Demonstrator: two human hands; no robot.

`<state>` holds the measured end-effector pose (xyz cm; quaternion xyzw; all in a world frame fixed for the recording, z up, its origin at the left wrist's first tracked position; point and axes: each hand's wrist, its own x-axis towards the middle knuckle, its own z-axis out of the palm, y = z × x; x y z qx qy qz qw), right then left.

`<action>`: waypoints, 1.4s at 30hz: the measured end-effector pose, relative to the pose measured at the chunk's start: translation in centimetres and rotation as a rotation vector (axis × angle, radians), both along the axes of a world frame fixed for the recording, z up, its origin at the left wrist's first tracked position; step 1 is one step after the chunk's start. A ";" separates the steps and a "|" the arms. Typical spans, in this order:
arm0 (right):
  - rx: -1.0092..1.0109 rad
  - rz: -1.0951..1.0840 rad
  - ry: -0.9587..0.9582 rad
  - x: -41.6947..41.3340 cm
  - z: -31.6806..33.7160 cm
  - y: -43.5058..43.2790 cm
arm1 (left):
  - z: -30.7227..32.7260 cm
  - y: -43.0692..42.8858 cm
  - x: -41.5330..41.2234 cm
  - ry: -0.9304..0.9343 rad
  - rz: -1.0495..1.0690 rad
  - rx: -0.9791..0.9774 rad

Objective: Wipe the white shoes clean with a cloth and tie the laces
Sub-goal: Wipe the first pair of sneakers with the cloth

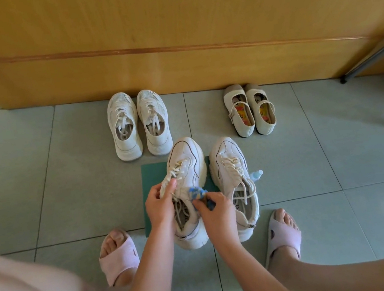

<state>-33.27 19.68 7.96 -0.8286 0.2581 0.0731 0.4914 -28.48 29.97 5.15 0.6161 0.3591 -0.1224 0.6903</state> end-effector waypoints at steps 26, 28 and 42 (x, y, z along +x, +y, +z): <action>-0.006 0.246 0.092 -1.4 2.8 -1.8 | 0.2 0.1 0.0 0.016 0.007 -0.076; 0.041 0.191 0.072 -2.1 3.2 -1.8 | 0.4 -0.1 -0.1 0.016 -0.006 -0.070; 0.222 -0.086 0.065 -4.7 -0.3 0.5 | 0.4 -1.0 -0.2 -0.001 0.056 -0.003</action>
